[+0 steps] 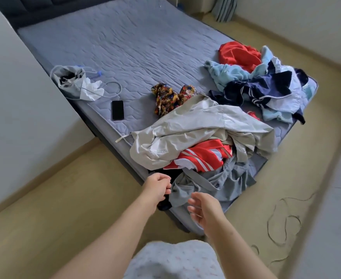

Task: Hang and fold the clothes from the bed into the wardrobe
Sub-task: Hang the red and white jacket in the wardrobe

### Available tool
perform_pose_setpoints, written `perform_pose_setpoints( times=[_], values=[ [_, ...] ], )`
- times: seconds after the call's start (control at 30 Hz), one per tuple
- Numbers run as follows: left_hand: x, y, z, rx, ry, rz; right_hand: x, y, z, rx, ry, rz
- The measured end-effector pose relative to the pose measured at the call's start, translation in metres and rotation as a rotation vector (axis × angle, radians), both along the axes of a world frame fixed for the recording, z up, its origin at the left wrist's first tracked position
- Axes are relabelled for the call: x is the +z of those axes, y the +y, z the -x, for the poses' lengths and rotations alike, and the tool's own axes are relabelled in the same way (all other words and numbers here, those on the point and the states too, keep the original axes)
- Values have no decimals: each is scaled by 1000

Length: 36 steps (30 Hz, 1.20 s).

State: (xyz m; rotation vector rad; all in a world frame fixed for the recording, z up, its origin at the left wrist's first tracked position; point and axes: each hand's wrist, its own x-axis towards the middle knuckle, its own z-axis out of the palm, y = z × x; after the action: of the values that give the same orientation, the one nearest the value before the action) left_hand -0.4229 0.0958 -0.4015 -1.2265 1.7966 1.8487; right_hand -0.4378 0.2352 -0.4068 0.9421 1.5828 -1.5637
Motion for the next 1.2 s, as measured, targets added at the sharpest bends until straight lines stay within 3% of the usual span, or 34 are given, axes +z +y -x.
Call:
perform_pose_setpoints(
  times=[0.43, 0.6, 0.73, 0.8, 0.9, 1.03, 1.2],
  values=[
    [-102, 77, 131, 395, -359, -12, -84, 64, 198, 452, -117, -65],
    [-134, 109, 169, 402, -417, 33, -112, 90, 238, 556, -146, -90],
    [-152, 118, 199, 644, -269, -343, -125, 120, 258, 541, -152, -122],
    [-163, 121, 212, 757, -219, -415, -125, 134, 260, 562, -168, -103],
    [-183, 126, 227, 813, -274, -232, -125, 150, 261, 646, -173, -90],
    [-181, 135, 228, 713, -393, 3, -126, 156, 264, 657, -179, -94],
    [-139, 143, 212, 582, -200, -21, -111, 140, 264, 646, -118, -55]
  ],
)
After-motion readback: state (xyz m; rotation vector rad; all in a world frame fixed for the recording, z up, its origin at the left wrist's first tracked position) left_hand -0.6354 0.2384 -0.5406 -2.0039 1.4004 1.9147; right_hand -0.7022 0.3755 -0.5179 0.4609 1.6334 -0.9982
